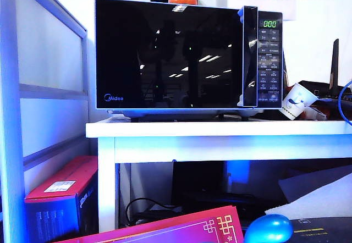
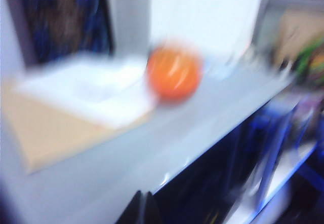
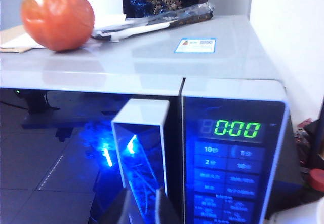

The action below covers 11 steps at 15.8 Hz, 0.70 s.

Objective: Open the microwave door, place the orange inside the microwave, then close the microwave door.

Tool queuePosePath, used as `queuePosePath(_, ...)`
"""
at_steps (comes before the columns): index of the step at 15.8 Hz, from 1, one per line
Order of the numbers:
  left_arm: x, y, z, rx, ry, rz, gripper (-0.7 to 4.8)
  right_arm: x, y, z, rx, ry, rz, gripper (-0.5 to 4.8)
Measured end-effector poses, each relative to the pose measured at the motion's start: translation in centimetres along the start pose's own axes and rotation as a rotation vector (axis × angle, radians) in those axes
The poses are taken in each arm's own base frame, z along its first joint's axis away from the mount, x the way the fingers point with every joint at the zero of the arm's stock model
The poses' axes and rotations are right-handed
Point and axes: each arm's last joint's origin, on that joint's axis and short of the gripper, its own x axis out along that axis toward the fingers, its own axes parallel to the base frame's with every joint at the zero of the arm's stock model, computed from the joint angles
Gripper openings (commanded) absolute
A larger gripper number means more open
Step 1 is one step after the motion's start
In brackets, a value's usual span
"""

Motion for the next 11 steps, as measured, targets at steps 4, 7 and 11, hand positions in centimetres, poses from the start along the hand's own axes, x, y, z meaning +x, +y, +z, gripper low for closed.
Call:
queuePosePath(4,-1.2,-0.7,3.9,-0.033,-0.056,-0.078,0.96,1.5,-0.5,-1.8,0.015,0.042,0.001,3.92)
queuePosePath(7,-1.7,-1.0,5.5,-0.015,-0.09,-0.087,0.96,2.3,-0.6,-2.3,0.004,0.013,0.007,4.14)
queuePosePath(11,-1.8,-1.1,5.4,-0.022,-0.072,-0.112,0.95,4.1,3.5,-2.9,-0.002,-0.013,-0.119,4.14)
